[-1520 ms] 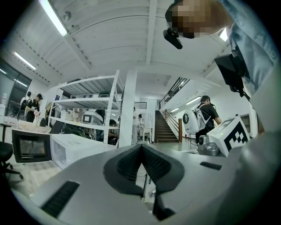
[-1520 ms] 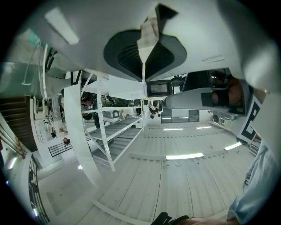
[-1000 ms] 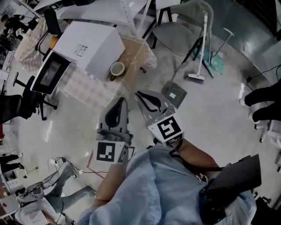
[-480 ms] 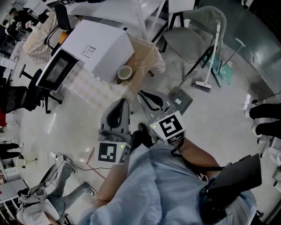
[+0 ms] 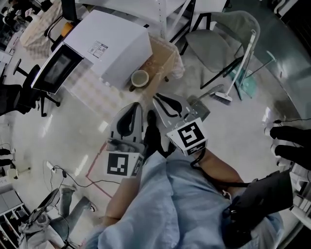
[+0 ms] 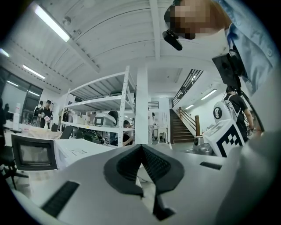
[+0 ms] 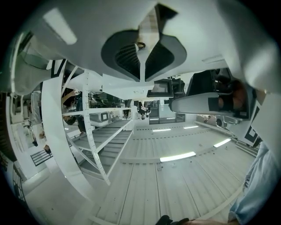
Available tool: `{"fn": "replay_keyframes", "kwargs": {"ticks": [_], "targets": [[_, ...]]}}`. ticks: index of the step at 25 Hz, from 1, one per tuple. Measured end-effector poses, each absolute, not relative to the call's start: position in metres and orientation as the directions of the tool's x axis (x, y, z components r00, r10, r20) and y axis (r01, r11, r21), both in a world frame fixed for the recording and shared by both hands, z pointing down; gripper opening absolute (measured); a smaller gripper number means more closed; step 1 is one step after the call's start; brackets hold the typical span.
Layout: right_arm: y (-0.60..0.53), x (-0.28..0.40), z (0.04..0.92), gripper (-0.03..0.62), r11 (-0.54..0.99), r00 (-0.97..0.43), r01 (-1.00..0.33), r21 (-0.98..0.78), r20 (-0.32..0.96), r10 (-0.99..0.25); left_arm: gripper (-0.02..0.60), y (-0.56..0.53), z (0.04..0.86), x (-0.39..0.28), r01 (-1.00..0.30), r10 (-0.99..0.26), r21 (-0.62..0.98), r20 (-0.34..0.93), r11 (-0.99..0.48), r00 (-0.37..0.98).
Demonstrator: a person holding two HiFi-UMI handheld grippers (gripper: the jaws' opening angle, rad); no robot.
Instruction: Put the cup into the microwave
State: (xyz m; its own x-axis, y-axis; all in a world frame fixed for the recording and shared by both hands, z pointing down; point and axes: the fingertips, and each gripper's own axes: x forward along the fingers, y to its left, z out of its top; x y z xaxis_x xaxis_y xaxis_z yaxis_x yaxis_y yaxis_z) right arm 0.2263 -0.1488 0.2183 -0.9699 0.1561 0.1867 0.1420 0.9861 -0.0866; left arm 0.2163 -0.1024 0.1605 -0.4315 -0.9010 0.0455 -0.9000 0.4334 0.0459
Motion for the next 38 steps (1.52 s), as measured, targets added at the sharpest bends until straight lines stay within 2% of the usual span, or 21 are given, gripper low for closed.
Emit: {"fn": "replay_keyframes", "kwargs": {"ticks": [9,11,22,27,29,34,38], "targets": [[-0.160,0.169,0.258,0.025,0.982,-0.949,0.159,-0.101,0.260,0.180,0.005,-0.116,0.202,0.164,-0.904,-0.906,0.075,0.100,0.420,-0.412],[-0.163,0.158,0.271,0.043,0.981,-0.944,0.163,-0.101,0.273,0.185,0.005,-0.118,0.216,0.155,-0.902,-0.904,0.091,0.115,0.422,-0.412],[-0.159,0.110,0.359,0.202,0.966,-0.876,0.246,-0.080,0.407,0.257,0.005,-0.114,0.287,0.110,-0.870,-0.893,0.226,0.219,0.438,-0.393],[-0.160,0.082,0.394,0.308,0.961,-0.851,0.255,-0.110,0.447,0.277,0.005,-0.106,0.301,0.078,-0.843,-0.879,0.261,0.223,0.470,-0.421],[-0.161,0.071,0.410,0.372,0.957,-0.834,0.271,-0.102,0.471,0.287,0.005,-0.105,0.306,0.070,-0.838,-0.878,0.272,0.224,0.473,-0.422],[-0.158,0.053,0.454,0.512,0.927,-0.761,0.373,-0.034,0.561,0.327,0.005,-0.099,0.327,0.057,-0.822,-0.868,0.295,0.262,0.487,-0.421],[-0.157,0.040,0.483,0.569,0.906,-0.721,0.424,-0.002,0.604,0.340,0.005,-0.093,0.339,0.046,-0.813,-0.862,0.304,0.282,0.497,-0.421]]}}
